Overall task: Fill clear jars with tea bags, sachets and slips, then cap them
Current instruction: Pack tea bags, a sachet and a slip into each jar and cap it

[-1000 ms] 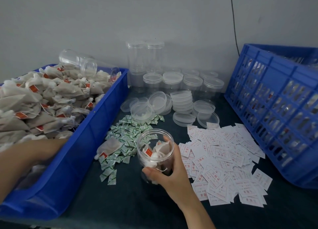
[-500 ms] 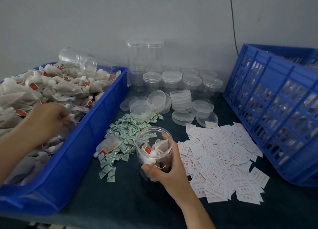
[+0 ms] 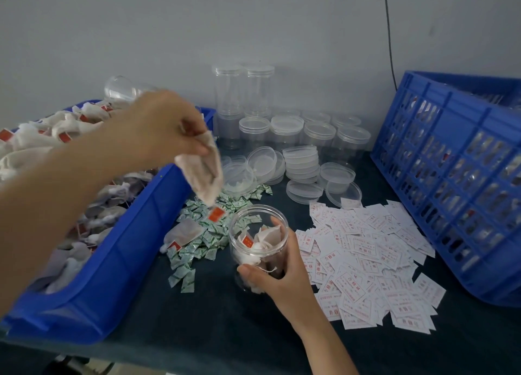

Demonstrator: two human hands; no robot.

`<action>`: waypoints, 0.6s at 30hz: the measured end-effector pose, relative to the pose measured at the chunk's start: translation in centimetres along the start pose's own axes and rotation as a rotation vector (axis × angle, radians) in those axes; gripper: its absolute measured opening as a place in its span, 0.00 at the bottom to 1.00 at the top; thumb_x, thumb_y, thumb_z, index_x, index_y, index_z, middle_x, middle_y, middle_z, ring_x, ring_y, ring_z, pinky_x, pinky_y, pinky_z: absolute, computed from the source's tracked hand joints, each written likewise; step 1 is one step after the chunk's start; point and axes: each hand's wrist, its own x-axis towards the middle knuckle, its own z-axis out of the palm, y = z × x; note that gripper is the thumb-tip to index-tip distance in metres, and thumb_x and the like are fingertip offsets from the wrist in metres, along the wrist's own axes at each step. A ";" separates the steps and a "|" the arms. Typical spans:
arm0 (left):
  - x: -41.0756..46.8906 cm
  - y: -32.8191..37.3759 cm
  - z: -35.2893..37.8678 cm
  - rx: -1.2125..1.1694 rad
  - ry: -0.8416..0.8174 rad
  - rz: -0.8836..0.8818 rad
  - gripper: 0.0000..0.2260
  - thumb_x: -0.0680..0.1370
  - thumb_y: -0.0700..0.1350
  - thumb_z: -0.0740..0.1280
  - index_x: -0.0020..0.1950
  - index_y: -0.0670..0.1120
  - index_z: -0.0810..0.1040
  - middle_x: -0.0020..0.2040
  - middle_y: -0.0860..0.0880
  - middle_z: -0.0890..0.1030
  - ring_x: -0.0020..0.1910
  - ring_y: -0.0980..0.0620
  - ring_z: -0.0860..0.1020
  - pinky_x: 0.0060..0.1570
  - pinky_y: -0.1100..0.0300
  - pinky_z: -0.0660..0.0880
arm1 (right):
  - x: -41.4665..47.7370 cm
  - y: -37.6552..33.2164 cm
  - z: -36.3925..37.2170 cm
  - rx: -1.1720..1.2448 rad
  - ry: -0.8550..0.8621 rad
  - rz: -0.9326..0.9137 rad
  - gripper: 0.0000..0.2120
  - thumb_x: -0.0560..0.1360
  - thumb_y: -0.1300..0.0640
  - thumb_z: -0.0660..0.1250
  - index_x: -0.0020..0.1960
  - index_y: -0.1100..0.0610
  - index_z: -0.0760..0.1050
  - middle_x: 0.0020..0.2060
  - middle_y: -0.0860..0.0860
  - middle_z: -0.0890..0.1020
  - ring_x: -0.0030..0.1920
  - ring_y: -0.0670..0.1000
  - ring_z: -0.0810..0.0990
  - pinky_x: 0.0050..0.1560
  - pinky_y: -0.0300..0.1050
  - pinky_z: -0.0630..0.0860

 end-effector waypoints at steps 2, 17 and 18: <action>0.2 2.3 1.0 -0.093 -0.043 0.052 0.02 0.71 0.47 0.74 0.42 0.52 0.82 0.37 0.57 0.79 0.35 0.63 0.75 0.35 0.70 0.69 | 0.0 0.0 0.0 -0.006 -0.002 0.000 0.39 0.67 0.58 0.81 0.72 0.49 0.66 0.59 0.48 0.81 0.56 0.48 0.82 0.48 0.36 0.79; -1.7 4.1 5.9 -0.345 -0.151 0.006 0.12 0.70 0.55 0.74 0.48 0.50 0.81 0.43 0.57 0.80 0.42 0.61 0.78 0.44 0.67 0.74 | -0.1 -0.6 0.3 -0.092 0.027 -0.013 0.43 0.63 0.47 0.81 0.73 0.43 0.64 0.64 0.43 0.78 0.65 0.48 0.78 0.62 0.56 0.79; -2.2 3.9 6.5 -0.379 -0.170 -0.026 0.15 0.68 0.57 0.73 0.50 0.52 0.79 0.47 0.59 0.79 0.47 0.61 0.77 0.48 0.66 0.74 | -0.1 -0.6 0.3 -0.098 0.017 -0.010 0.42 0.64 0.46 0.81 0.73 0.43 0.64 0.64 0.43 0.78 0.64 0.48 0.78 0.61 0.53 0.79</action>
